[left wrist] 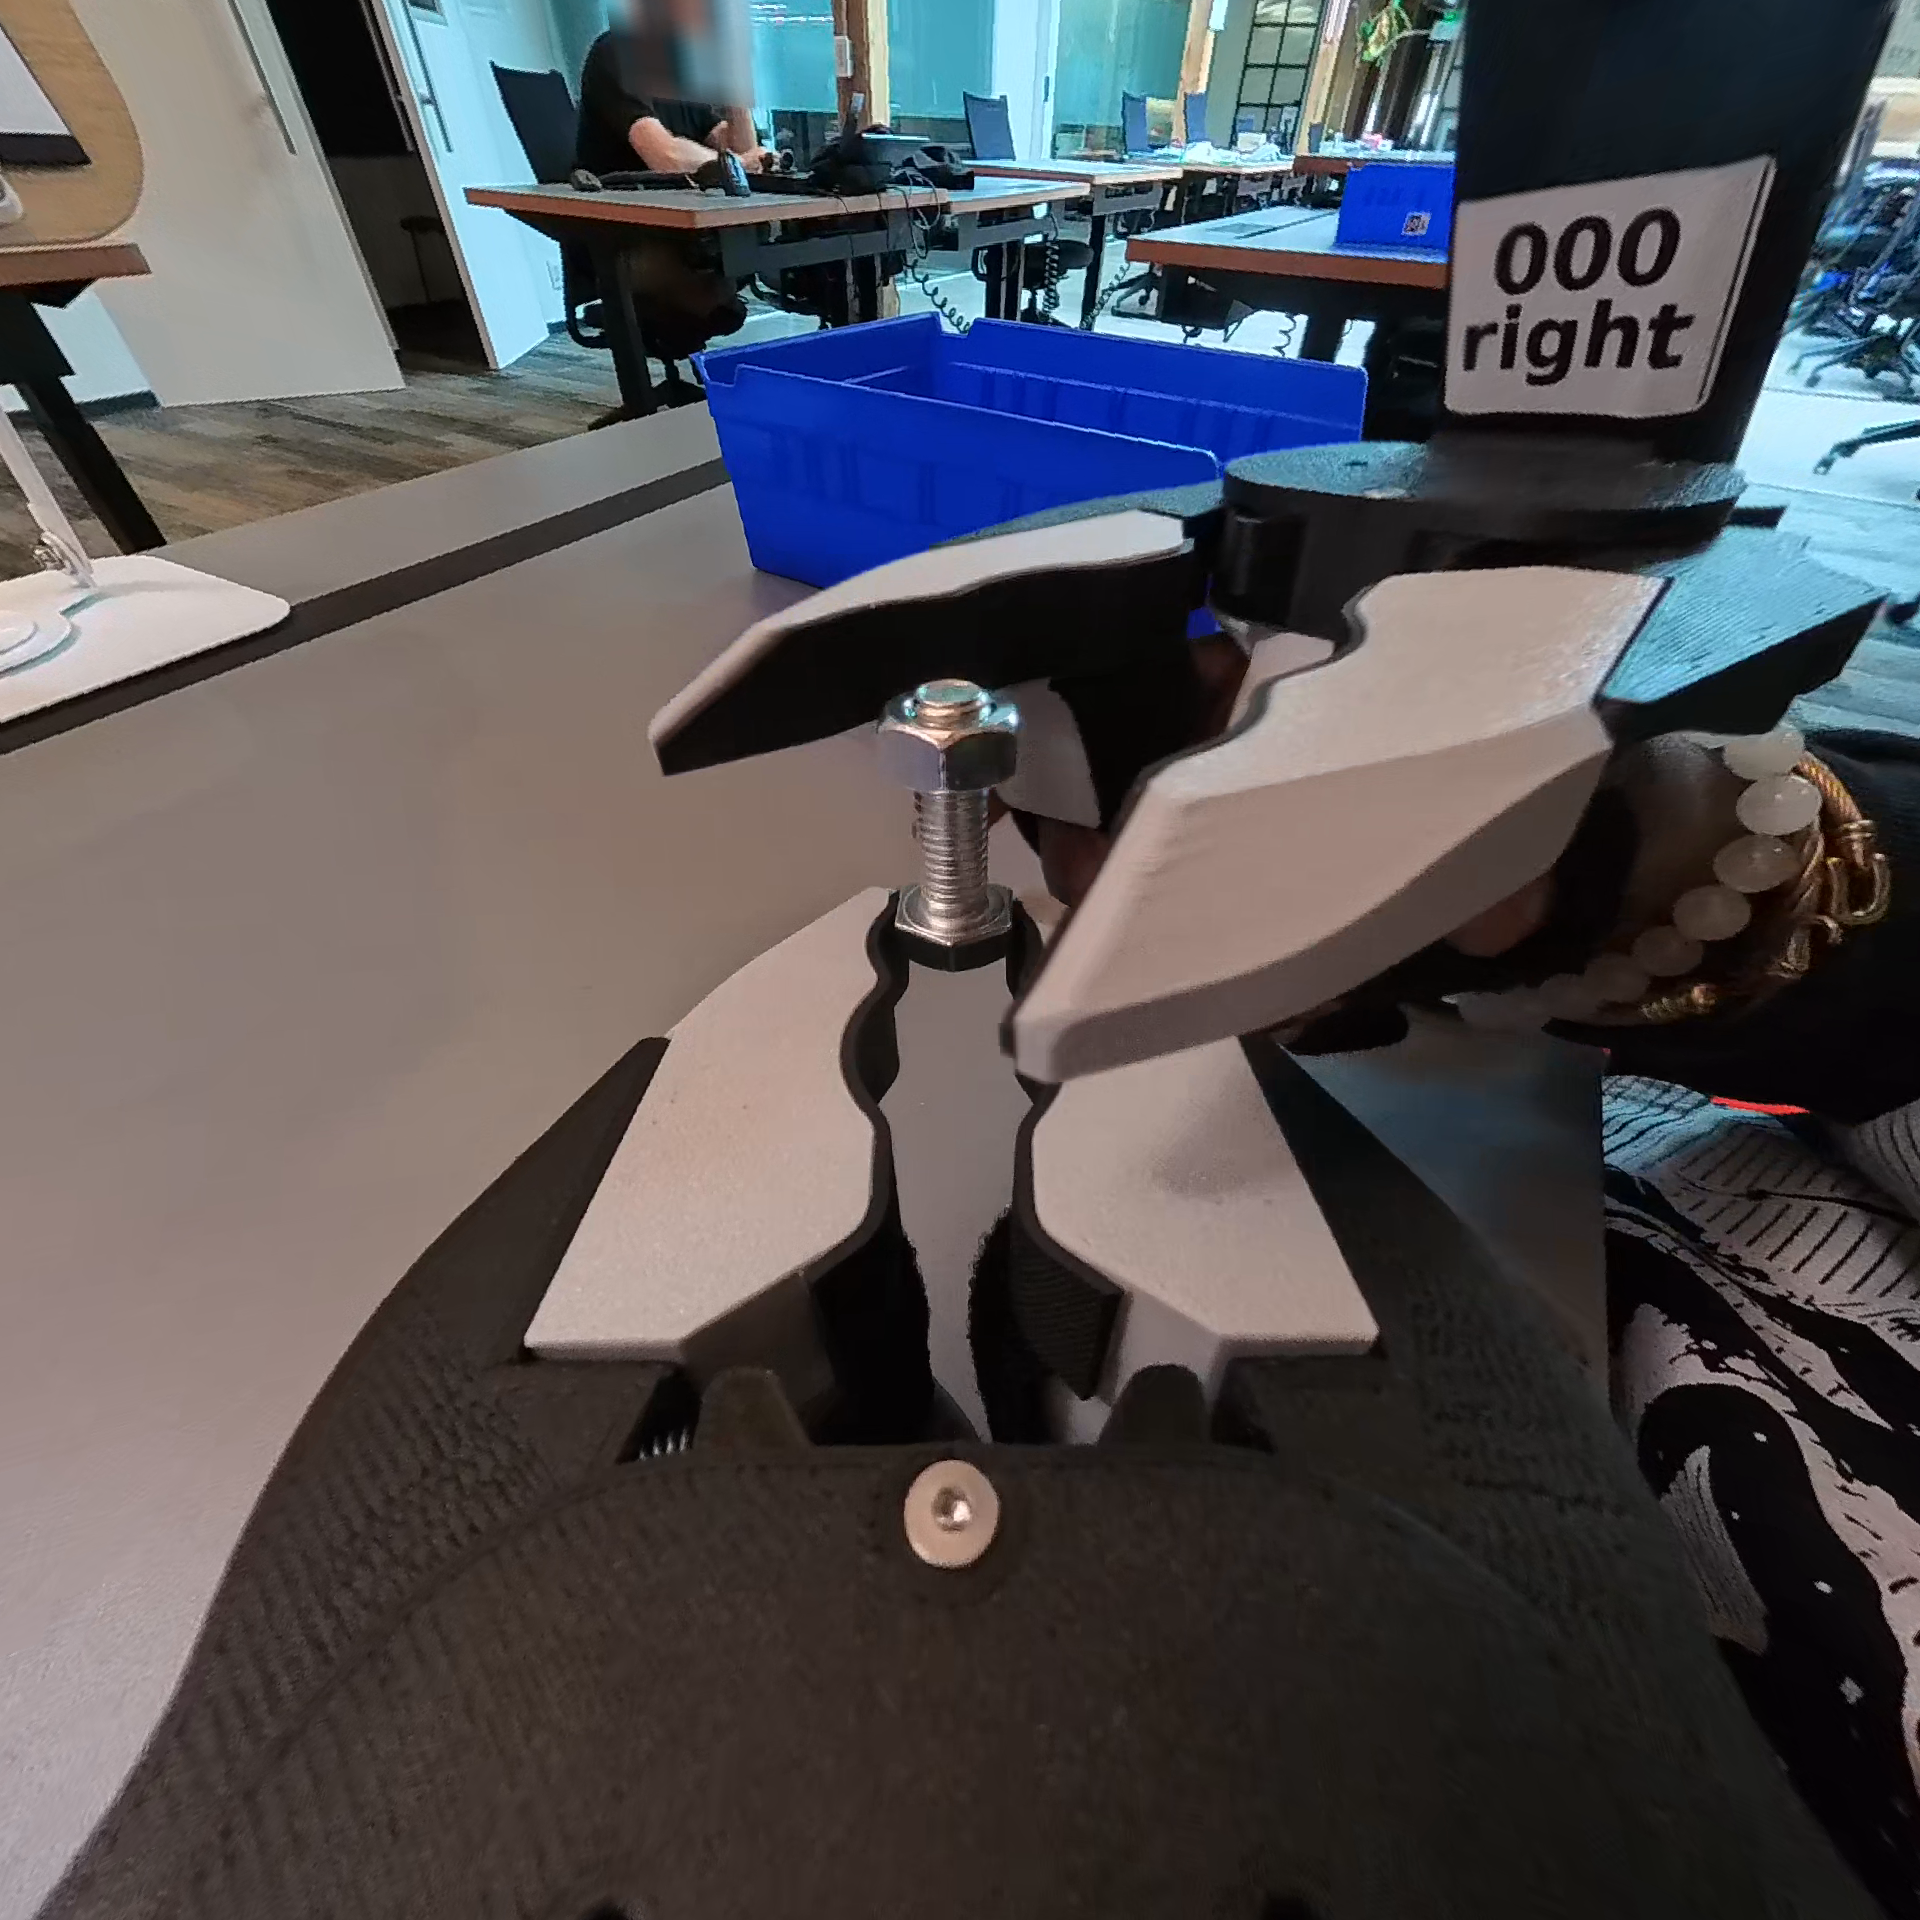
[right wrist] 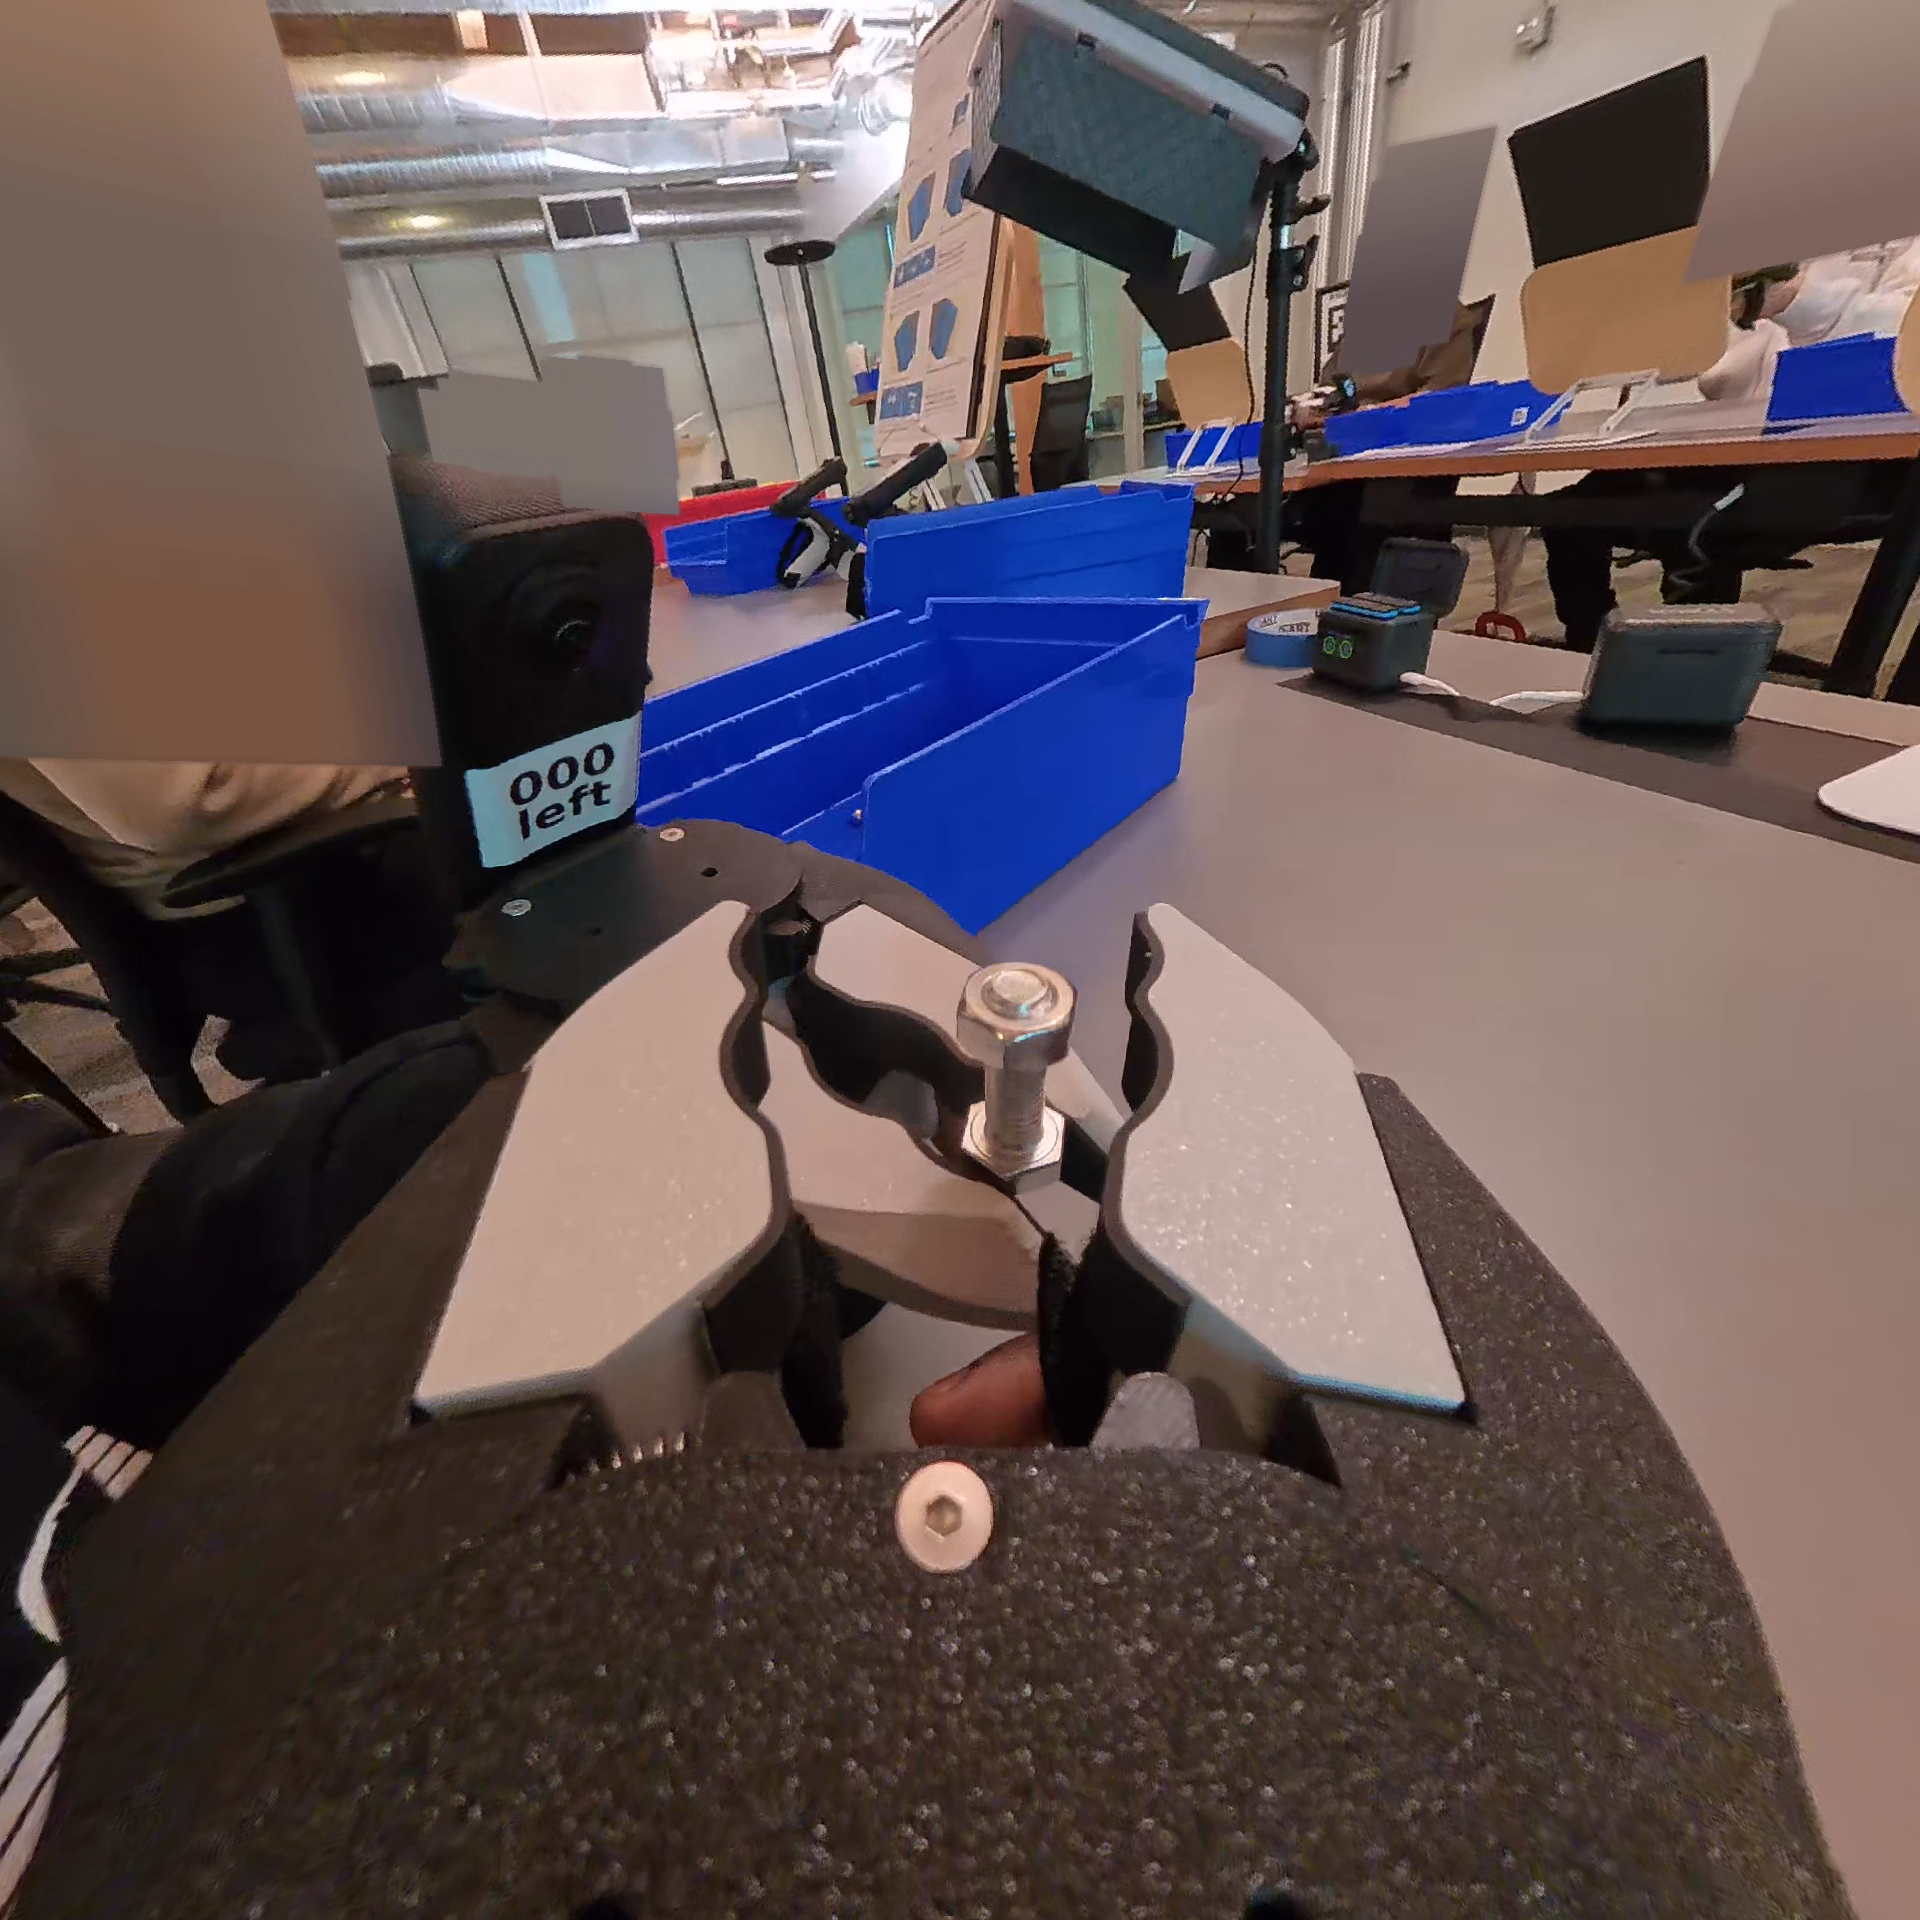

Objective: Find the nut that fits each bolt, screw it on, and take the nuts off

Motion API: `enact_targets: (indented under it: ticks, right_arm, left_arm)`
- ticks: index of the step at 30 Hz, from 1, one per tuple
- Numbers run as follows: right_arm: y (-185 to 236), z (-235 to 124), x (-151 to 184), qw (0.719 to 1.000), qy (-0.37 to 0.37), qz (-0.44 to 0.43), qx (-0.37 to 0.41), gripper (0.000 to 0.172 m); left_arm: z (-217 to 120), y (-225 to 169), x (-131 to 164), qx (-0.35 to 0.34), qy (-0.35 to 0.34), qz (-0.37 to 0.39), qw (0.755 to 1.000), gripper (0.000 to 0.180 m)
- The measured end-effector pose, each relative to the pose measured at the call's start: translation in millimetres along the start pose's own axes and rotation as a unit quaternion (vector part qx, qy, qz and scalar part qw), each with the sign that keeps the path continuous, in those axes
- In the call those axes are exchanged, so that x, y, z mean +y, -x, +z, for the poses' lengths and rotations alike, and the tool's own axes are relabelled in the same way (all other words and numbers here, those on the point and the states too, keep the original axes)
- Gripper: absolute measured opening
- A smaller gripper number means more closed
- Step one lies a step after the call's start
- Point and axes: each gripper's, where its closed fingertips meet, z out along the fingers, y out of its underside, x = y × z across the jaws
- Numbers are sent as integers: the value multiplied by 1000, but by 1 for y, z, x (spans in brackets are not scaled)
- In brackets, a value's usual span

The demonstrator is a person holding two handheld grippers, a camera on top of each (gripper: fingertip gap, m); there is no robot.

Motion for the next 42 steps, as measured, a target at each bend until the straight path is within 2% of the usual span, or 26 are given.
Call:
enact_targets:
  ticks: [7,11,14,16,18,21,25,29,31,37,42]
  right_arm:
    - [6,0,2,1000,7,-4,-8,60]
    - [6,-11,2,1000,1,-3,7,60]
    - [6,-22,2,1000,-7,1,19,54]
    - [6,-31,2,1000,-13,3,26,48]
    - [10,-39,1,1000,-20,1,18,27]
    - [12,-47,2,1000,-24,5,17,19]
    - [5,-49,2,999,-31,6,31,23]
    - [-3,-36,1,999,-33,15,33,55]
    - [-4,-25,1,999,-25,14,21,61]
    - [-1,0,4,1000,8,-3,-3,61]
    - [3,1,6,1000,14,-14,-7,53]
  left_arm:
    - [0,1,1,-4,2,-2,1000,18]
    - [0,2,0,-7,1,-3,1000,18]
    - [0,3,0,-7,-1,-8,1000,18]
    - [-1,3,0,-6,-3,-10,1000,18]
    - [-1,3,-1,-6,-4,-12,1000,18]
    - [-1,3,-1,-6,-4,-11,1000,18]
    - [-1,3,0,-5,-4,-11,1000,18]
    - [-1,1,0,-1,-3,-6,1000,18]
    - [-1,1,0,0,-3,-5,1000,18]
    - [0,-1,1,3,3,2,1000,18]
    - [0,0,2,0,5,-1,1000,18]
